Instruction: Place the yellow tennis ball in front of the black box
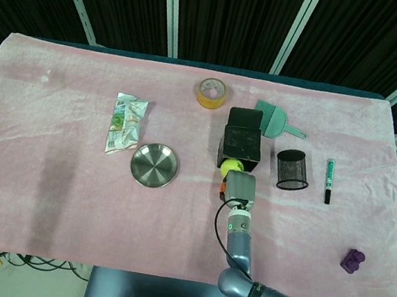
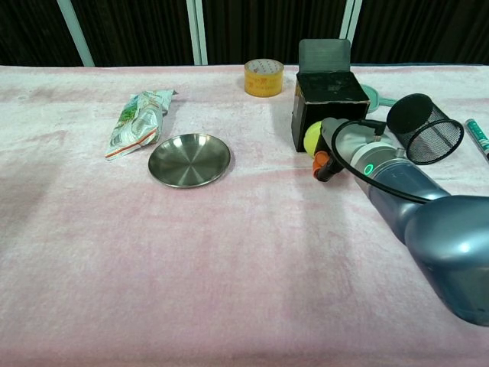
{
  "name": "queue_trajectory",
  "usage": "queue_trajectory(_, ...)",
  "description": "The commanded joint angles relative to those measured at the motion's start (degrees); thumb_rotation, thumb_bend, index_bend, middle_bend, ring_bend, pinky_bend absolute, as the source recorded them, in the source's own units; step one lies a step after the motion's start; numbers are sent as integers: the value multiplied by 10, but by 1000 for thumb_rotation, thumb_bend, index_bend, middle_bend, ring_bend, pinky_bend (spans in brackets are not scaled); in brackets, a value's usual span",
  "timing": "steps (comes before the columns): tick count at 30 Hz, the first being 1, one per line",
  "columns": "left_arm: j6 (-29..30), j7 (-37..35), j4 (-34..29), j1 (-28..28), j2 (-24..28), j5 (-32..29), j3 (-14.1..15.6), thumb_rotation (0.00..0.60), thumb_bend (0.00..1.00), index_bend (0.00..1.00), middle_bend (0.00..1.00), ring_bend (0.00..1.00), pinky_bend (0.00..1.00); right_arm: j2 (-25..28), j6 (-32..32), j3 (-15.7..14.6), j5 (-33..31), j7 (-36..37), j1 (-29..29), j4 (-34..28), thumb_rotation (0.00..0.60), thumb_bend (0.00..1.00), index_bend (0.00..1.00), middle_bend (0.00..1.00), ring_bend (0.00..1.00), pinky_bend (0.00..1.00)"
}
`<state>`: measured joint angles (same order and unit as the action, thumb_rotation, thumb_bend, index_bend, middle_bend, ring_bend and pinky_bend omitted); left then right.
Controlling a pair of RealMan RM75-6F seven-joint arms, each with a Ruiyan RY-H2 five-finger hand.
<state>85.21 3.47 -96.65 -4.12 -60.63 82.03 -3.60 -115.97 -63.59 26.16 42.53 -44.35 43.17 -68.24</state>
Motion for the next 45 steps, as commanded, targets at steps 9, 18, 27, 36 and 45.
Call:
queue_trajectory(9,-2,-1,4,0,-1,-4,-1,600,492,128,72,17,0,-34,28,19,-21,24,46,106,600,686,1000,971,929,1000)
queue_trajectory(18,-3,1,6,1,-2,-4,0,600,492,128,73,17,0,-38,35,30,-29,33,66,138,600,685,1000,971,929,1000)
queue_trajectory(27,-4,1,3,0,-1,-8,-2,600,492,128,73,17,0,-45,38,33,-33,35,83,159,600,686,1000,971,929,1000)
queue_trajectory(36,-6,2,4,0,-1,-7,0,600,492,128,73,17,0,-50,38,44,-38,33,101,187,600,685,1000,971,929,1000)
queue_trajectory(45,-6,3,4,1,-2,-6,1,600,492,128,72,17,0,-49,41,46,-48,30,104,195,600,686,1000,971,929,1000)
